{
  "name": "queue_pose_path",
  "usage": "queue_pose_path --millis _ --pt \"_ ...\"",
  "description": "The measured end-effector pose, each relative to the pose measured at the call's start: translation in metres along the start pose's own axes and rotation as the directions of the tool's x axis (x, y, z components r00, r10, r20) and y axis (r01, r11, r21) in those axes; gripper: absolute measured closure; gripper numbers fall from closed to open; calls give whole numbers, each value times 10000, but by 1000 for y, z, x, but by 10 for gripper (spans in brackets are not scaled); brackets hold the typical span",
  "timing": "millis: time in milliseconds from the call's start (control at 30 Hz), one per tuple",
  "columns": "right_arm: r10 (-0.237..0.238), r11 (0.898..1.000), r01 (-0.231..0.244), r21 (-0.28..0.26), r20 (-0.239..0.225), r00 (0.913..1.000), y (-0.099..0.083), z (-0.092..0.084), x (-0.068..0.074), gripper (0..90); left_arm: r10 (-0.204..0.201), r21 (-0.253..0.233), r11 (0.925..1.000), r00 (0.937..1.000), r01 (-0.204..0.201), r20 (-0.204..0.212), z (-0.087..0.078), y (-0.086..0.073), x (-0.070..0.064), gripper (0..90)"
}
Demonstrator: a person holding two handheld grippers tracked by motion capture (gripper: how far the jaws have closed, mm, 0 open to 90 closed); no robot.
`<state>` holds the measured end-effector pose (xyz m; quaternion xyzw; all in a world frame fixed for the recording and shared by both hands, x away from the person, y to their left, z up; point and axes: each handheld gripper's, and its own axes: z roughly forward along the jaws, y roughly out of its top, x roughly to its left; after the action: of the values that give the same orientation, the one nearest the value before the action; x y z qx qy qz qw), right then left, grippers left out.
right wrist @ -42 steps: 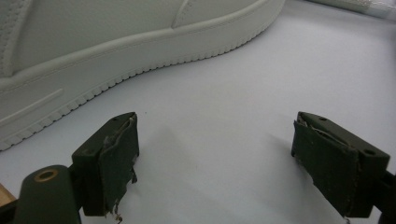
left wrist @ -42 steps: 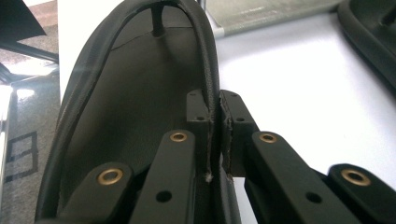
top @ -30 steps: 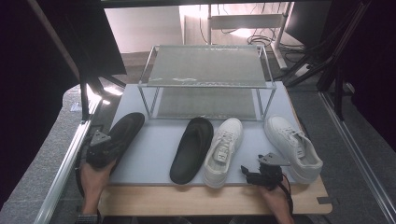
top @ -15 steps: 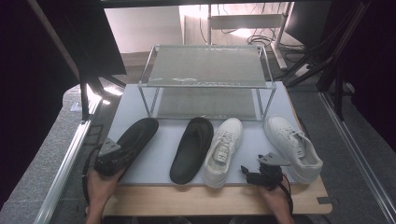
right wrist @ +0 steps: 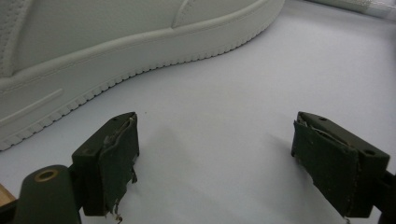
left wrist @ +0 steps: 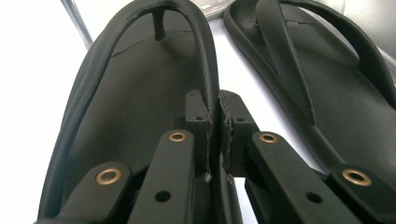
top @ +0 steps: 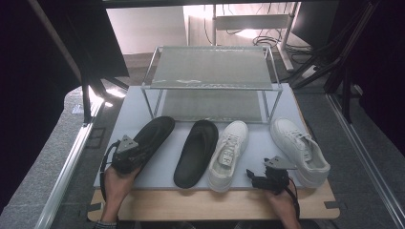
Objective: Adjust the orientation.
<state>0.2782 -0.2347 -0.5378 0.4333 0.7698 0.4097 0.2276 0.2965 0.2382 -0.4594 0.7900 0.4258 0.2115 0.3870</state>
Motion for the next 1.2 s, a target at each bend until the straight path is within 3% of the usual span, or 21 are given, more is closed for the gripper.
queue_pose_path --millis 500,833,1067,1200 --pt "-3 10000 3 8 14 10000 0 0 0 154 177 -111 9998 9995 -180 -253 41 20 -10 828" --pt "-2 10000 2 7 10 10000 0 0 0 154 -315 -301 9991 9972 295 -683 71 34 -9 825" --pt "7 10000 -7 -5 -5 10000 0 0 0 154 -697 -365 9972 9891 655 -1296 93 44 -11 822" --pt "16 10000 -16 -6 -7 10000 0 0 0 154 -846 -482 9958 9862 784 -1421 104 48 -10 821"
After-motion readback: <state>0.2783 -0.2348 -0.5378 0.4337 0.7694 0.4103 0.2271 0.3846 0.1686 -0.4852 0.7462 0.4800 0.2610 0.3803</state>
